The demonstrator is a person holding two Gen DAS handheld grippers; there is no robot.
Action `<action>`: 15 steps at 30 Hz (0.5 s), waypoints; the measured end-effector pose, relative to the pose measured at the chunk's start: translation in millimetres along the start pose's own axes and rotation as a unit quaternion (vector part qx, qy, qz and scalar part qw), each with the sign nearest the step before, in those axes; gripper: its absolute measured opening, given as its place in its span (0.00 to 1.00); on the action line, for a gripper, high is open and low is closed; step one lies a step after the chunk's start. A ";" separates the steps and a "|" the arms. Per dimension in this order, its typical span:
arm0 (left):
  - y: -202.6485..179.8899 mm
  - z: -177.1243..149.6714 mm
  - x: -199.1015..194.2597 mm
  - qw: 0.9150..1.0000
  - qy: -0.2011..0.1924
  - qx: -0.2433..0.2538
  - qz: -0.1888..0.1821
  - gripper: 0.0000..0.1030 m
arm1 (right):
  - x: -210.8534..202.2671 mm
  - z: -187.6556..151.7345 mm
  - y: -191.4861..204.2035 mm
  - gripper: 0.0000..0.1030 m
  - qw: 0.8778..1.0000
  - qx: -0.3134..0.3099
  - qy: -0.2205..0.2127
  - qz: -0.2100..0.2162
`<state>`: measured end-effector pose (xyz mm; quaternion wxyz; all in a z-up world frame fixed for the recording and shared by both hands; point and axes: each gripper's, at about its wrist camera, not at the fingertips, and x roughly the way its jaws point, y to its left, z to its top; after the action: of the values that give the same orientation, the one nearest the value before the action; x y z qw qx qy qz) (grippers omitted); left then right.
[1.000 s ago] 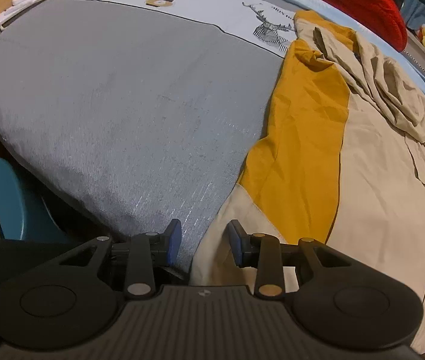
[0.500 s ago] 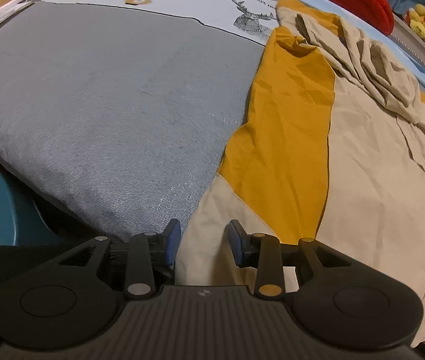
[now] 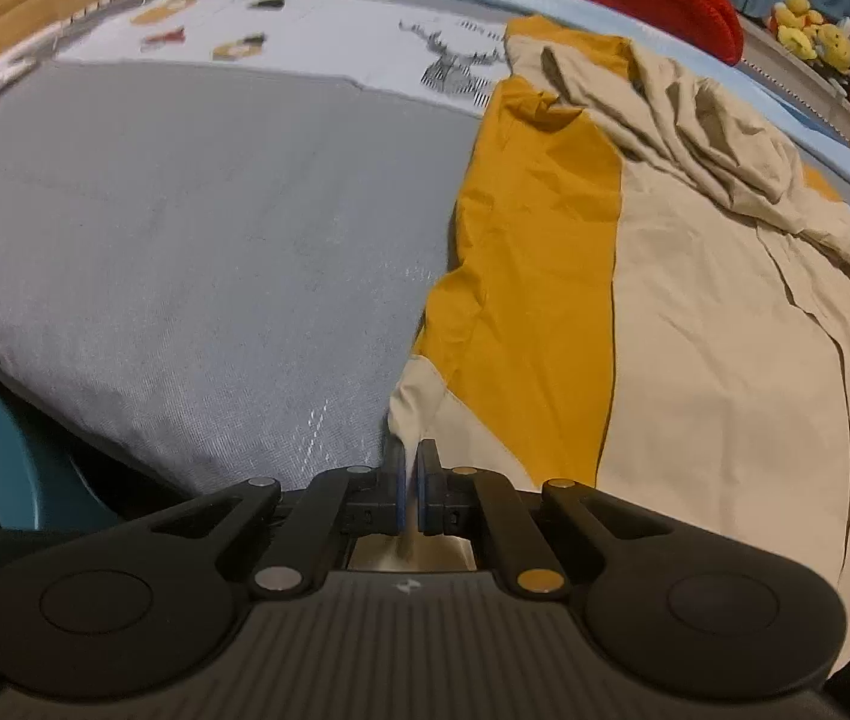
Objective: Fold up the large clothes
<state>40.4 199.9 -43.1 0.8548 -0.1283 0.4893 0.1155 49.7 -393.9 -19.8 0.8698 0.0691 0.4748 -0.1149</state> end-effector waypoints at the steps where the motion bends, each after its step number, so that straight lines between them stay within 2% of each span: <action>1: 1.7 -0.1 3.3 1.000 0.010 -0.008 -0.001 0.07 | 2.2 -0.2 -1.1 0.04 1.000 0.003 0.006 -0.001; 3: 5.1 -1.4 7.5 1.000 0.020 -0.021 -0.001 0.13 | 8.9 -1.5 -3.9 0.07 1.000 0.012 0.022 -0.009; 4: 6.2 -1.4 8.9 0.999 0.024 -0.024 0.001 0.17 | 12.2 -2.2 -5.1 0.14 0.999 0.017 0.030 -0.015; 6: 6.6 -0.8 11.3 0.999 0.025 -0.025 0.007 0.28 | 15.9 -3.9 -6.6 0.19 0.999 0.022 0.036 -0.023; 13: -2.3 -2.6 13.9 1.000 0.018 -0.001 0.023 0.28 | 18.3 -6.2 1.7 0.20 0.999 -0.013 0.032 -0.033; 14: -3.2 -2.6 14.0 1.000 0.017 0.005 0.023 0.26 | 17.8 -6.4 1.9 0.20 0.999 -0.016 0.031 -0.033; 15: -4.3 -3.2 13.5 1.000 0.016 0.009 0.021 0.16 | 17.4 -6.7 2.1 0.16 0.999 -0.018 0.030 -0.030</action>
<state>45.9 195.8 -55.9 0.8454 -0.1122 0.5064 0.1273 53.9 -392.6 -38.0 0.8525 0.0421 0.5044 -0.1304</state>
